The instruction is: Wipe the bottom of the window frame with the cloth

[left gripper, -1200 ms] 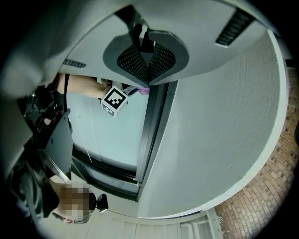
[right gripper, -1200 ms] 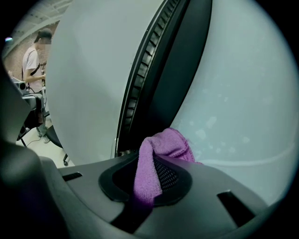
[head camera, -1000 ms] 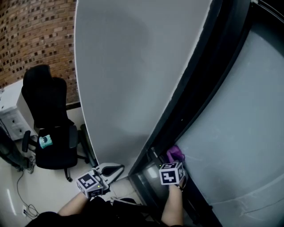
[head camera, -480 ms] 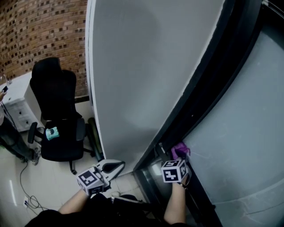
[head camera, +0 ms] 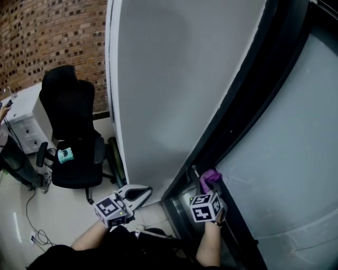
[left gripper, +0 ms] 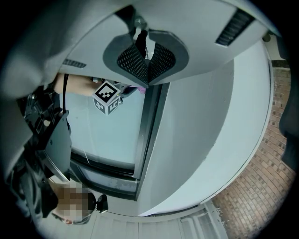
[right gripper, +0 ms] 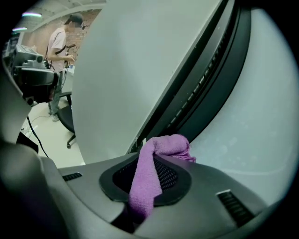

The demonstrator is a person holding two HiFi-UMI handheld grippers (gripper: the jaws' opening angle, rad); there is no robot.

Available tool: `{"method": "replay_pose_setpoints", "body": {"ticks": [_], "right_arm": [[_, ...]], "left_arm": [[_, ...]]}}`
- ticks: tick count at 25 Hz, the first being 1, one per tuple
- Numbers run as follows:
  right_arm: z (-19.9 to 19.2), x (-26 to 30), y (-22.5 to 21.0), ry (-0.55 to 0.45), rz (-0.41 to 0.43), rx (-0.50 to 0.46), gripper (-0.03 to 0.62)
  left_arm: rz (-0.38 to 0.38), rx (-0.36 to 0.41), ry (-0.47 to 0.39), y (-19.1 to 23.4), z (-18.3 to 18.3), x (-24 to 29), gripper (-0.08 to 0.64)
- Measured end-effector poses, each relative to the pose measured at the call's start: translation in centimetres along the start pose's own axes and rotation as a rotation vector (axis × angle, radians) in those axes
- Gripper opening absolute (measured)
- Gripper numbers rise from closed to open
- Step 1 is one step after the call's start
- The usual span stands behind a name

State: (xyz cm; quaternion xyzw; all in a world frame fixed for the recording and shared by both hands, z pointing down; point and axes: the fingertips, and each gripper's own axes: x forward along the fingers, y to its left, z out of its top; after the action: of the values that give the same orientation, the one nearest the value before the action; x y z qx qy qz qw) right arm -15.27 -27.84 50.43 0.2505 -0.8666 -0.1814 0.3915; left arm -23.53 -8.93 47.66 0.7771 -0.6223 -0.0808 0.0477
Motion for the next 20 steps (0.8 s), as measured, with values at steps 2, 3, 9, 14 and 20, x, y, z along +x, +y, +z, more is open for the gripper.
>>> {"method": "replay_pose_setpoints", "body": {"ticks": [2,3,9,14,20], "right_arm": [[0.1,-0.6,1.0,-0.059,0.057,0.07,0.067],[0.1,-1.0,1.5,-0.094,0.098,0.117,0.067],[1.4,-4.5,4.3,-0.368,0.388,0.351,0.067],[1.0,-7.4,4.7,-0.519,0.461,0.353,0.066],[2.1,-8.2,5.5,-0.638,0.483,0.32,0.063]], "left_arm": [[0.009,0.009,0.005,0.1,0.1,-0.2,-0.008],[0.017,0.015,0.008,0.2,0.2,-0.3,-0.008],[0.069,0.033,0.002,1.3,0.4,-1.1,-0.008],[0.099,0.048,-0.008,1.7,1.0,-1.7,-0.008],[0.106,0.054,-0.021,1.8,1.3,-1.7,-0.008]]}}
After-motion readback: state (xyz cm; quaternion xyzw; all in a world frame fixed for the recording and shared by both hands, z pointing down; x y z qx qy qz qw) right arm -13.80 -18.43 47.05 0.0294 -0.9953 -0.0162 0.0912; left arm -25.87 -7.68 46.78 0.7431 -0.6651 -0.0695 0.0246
